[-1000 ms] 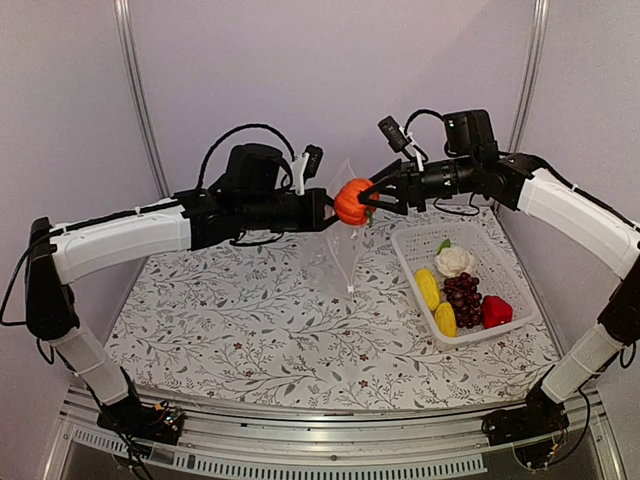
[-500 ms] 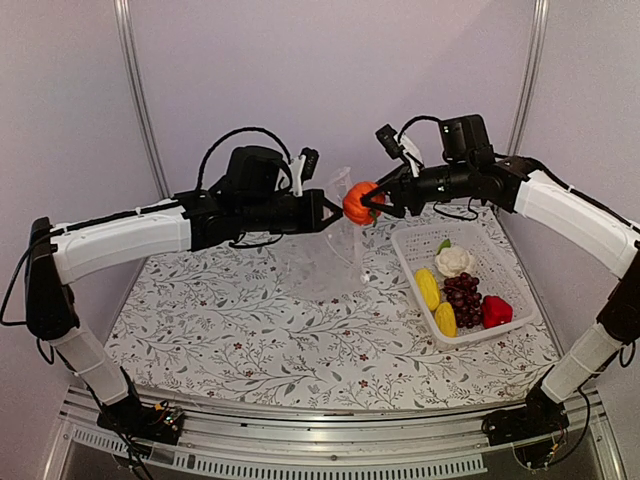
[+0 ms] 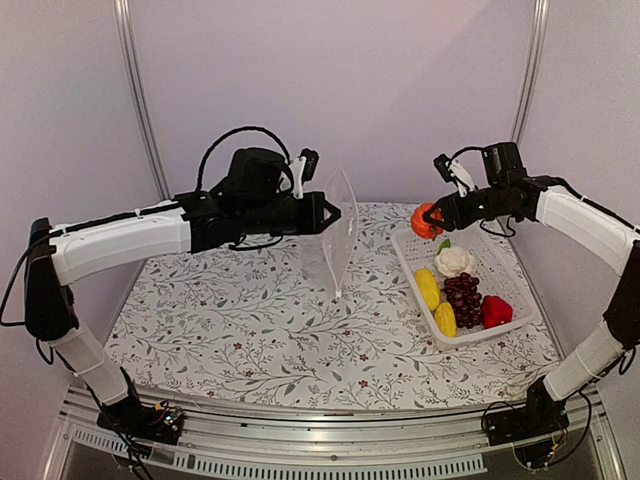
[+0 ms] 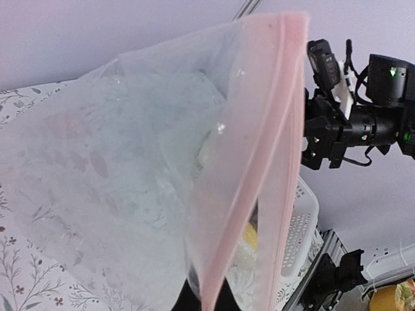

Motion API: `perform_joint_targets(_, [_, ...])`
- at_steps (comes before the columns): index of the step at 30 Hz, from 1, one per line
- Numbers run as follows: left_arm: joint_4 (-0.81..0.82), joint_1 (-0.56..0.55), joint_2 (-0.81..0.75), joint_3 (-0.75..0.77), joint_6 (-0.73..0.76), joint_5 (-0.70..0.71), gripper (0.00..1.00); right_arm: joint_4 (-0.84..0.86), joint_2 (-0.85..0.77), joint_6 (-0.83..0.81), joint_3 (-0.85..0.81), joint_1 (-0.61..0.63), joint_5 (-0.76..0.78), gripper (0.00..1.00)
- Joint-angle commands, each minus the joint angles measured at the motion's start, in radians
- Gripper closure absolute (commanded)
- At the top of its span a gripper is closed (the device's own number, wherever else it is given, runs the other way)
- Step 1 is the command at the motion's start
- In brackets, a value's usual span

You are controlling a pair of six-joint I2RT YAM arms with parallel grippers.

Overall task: Place the food in the zip-top bag and seal the zipper
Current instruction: Pick up the zipper from the center of the board, then place the fake vegetable in the bin.

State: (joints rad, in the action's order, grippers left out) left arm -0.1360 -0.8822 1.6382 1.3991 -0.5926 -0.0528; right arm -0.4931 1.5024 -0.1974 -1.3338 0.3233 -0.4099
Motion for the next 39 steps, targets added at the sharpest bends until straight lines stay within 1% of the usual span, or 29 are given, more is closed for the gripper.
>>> perform_joint_targets(1, [-0.021, -0.011, -0.008, -0.021, 0.031, 0.025, 1.0, -0.058, 0.022, -0.048, 0.104, -0.103, 0.087, 0.69])
perform_joint_targets(4, [-0.021, -0.012, 0.0, -0.022, 0.035, 0.016, 1.0, -0.064, 0.042, -0.088, 0.164, -0.109, 0.133, 0.67])
perform_joint_targets(6, [-0.022, -0.013, 0.01, -0.017, 0.036, 0.01, 1.0, -0.079, 0.058, -0.104, 0.183, -0.11, 0.123, 0.61])
perform_joint_targets(7, [-0.021, -0.014, 0.014, -0.013, 0.038, 0.008, 1.0, -0.092, 0.069, -0.104, 0.18, -0.109, 0.121, 0.56])
perform_joint_targets(8, [-0.02, -0.015, 0.021, -0.008, 0.037, 0.005, 1.0, -0.105, 0.086, -0.106, 0.17, -0.11, 0.121, 0.49])
perform_joint_targets(11, [-0.019, -0.015, 0.044, 0.011, 0.038, 0.001, 1.0, -0.15, 0.099, -0.102, 0.109, -0.11, 0.12, 0.22])
perform_joint_targets(12, [-0.021, -0.015, 0.051, 0.019, 0.038, 0.0, 1.0, -0.159, 0.089, -0.1, 0.086, -0.108, 0.102, 0.18])
perform_joint_targets(13, [-0.021, -0.015, 0.057, 0.028, 0.038, 0.001, 1.0, -0.166, 0.069, -0.097, 0.057, -0.106, 0.077, 0.15])
perform_joint_targets(15, [-0.021, -0.017, 0.072, 0.047, 0.039, 0.006, 1.0, -0.182, 0.026, -0.094, -0.007, -0.082, 0.015, 0.03])
perform_joint_targets(16, [-0.024, -0.017, 0.08, 0.059, 0.037, 0.013, 1.0, -0.19, 0.008, -0.095, -0.036, -0.062, -0.004, 0.02])
perform_joint_targets(18, [-0.032, -0.019, 0.097, 0.084, 0.038, 0.032, 1.0, -0.214, -0.012, -0.096, -0.096, -0.007, -0.058, 0.03])
perform_joint_targets(20, [-0.035, -0.018, 0.115, 0.104, 0.032, 0.049, 1.0, -0.221, -0.016, -0.081, -0.141, 0.054, -0.132, 0.09])
perform_joint_targets(22, [-0.037, -0.019, 0.134, 0.122, 0.027, 0.051, 1.0, -0.193, -0.014, -0.032, -0.16, 0.114, -0.191, 0.12])
perform_joint_targets(25, [-0.046, -0.023, 0.158, 0.15, 0.018, 0.05, 1.0, -0.139, 0.014, 0.031, -0.188, 0.175, -0.2, 0.13])
perform_joint_targets(28, [-0.054, -0.033, 0.169, 0.168, 0.009, 0.103, 1.0, -0.139, 0.076, 0.055, -0.24, 0.216, -0.209, 0.16])
perform_joint_targets(32, [-0.054, -0.048, 0.177, 0.184, 0.007, 0.106, 0.99, -0.146, 0.146, 0.091, -0.277, 0.241, -0.205, 0.27])
perform_joint_targets(37, [-0.056, -0.064, 0.184, 0.194, 0.015, 0.1, 0.99, -0.143, 0.207, 0.128, -0.301, 0.25, -0.174, 0.36])
perform_joint_targets(38, [-0.059, -0.067, 0.185, 0.196, 0.018, 0.1, 0.99, -0.142, 0.214, 0.131, -0.307, 0.25, -0.163, 0.42])
perform_joint_targets(39, [-0.064, -0.069, 0.185, 0.197, 0.02, 0.104, 0.99, -0.141, 0.228, 0.138, -0.317, 0.25, -0.145, 0.51])
